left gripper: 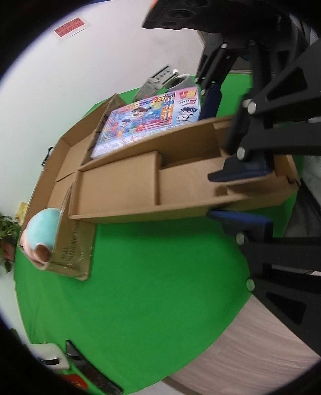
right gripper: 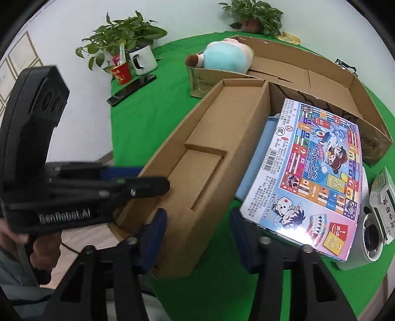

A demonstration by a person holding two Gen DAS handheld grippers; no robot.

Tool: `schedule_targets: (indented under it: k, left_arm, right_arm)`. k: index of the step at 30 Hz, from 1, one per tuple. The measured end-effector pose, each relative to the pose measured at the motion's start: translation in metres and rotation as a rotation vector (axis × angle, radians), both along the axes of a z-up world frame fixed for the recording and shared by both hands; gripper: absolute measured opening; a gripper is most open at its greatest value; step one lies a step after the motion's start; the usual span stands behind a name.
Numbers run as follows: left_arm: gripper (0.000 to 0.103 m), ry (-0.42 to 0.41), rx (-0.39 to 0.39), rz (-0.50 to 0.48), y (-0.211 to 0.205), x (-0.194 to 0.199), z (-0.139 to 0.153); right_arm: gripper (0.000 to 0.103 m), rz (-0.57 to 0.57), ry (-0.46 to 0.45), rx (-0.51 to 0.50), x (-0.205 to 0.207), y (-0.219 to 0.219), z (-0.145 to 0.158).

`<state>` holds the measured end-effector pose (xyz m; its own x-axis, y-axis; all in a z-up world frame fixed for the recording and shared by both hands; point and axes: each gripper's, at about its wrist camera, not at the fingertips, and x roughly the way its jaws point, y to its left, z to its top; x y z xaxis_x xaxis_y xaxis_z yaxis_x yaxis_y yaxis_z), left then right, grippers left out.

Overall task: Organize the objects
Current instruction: 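Grasp the wall of the narrow cardboard tray with both grippers, then lift the cardboard tray and lower it into the large box beside the pig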

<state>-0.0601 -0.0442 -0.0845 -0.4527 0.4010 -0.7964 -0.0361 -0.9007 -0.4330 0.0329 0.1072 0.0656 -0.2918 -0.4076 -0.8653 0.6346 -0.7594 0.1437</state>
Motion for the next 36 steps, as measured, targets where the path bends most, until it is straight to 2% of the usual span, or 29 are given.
schedule_targets:
  k: [2,10,14,17,19,23,30,33,36]
  left_arm:
    - [0.02,0.0,-0.005,0.0,0.002,0.002,0.0]
    - [0.02,0.025,-0.102,-0.008,0.017,0.01,0.009]
    - [0.02,0.078,-0.138,0.003,0.022,0.015,0.031]
    - [0.02,0.13,-0.141,0.027,0.021,0.015,0.061]
    - [0.019,0.219,-0.197,0.019,0.028,0.012,0.088]
    - [0.02,0.361,-0.258,0.008,0.039,0.004,0.137]
    - [0.02,0.486,-0.266,0.0,0.053,-0.039,0.195]
    - [0.02,0.521,-0.27,-0.012,0.06,-0.057,0.214]
    - [0.02,0.532,-0.279,-0.024,0.07,-0.073,0.222]
  right_arm:
    - [0.034,-0.016,0.01,0.02,-0.001,-0.003,-0.002]
    - [0.03,-0.05,0.024,0.038,-0.003,-0.003,-0.004]
    - [0.027,-0.07,0.063,0.009,0.0,0.004,0.005]
    - [0.026,-0.091,0.121,-0.066,0.001,0.013,0.029]
    - [0.026,-0.099,0.143,-0.103,-0.001,0.017,0.042]
    - [0.026,-0.126,0.28,-0.174,-0.01,0.028,0.091]
    - [0.024,-0.153,0.453,-0.22,-0.046,0.038,0.169]
    - [0.024,-0.155,0.471,-0.219,-0.067,0.041,0.193]
    - [0.024,-0.158,0.491,-0.193,-0.086,0.042,0.213]
